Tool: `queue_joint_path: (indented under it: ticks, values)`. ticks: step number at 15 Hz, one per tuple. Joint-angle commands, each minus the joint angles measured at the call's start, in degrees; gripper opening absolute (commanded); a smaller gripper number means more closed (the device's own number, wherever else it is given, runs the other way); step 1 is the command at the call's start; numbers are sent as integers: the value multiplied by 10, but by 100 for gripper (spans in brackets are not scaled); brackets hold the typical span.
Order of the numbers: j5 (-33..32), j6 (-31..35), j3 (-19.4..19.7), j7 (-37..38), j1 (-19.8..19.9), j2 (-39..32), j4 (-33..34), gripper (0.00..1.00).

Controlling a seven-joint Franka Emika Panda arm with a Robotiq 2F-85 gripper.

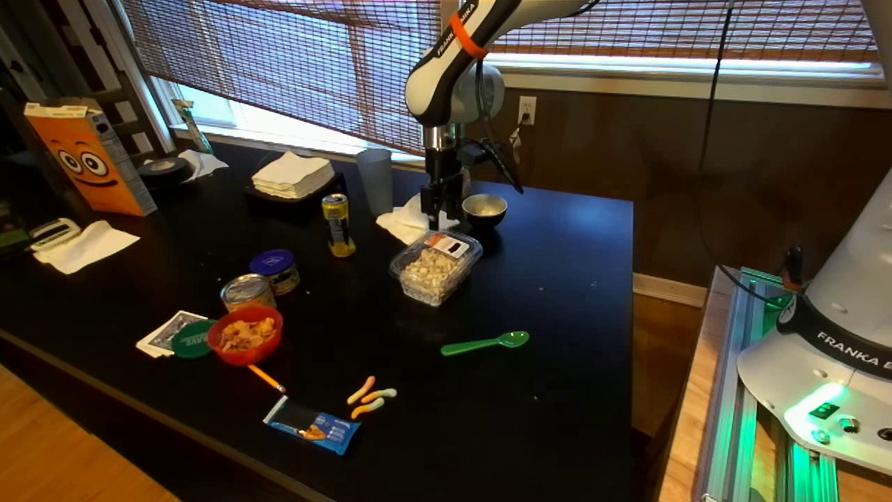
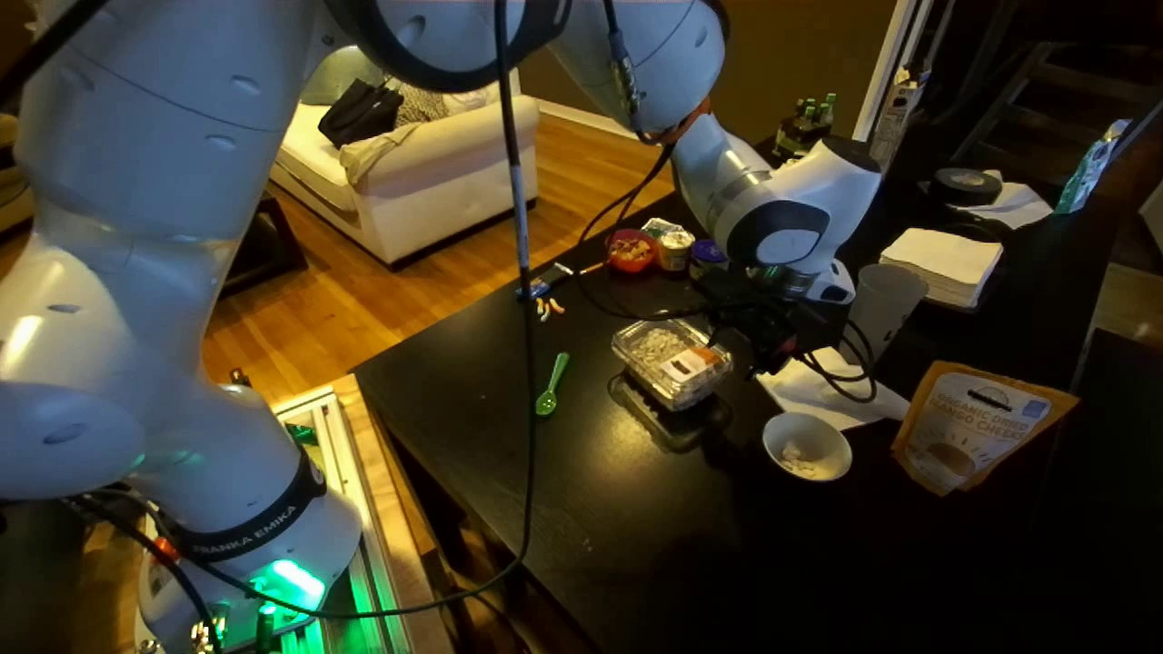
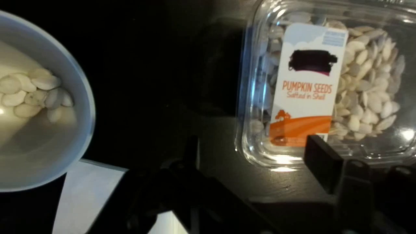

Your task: Move the lunchbox to the right

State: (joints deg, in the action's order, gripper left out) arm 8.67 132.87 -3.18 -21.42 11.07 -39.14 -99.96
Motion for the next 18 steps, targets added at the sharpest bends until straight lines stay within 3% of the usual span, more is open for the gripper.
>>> queue_joint_path:
  ticks: [1,2,3,5,15,18]
  values:
    - [-3,42,3,29,-10,37,-46,100]
    - [-6,47,4,32,-13,40,-50,100]
    - [-11,54,7,38,-17,43,-55,75]
    - [-18,63,12,49,-25,51,-66,72]
    - [-55,78,36,112,-65,56,-89,1]
    - [-60,70,36,121,-70,49,-94,0]
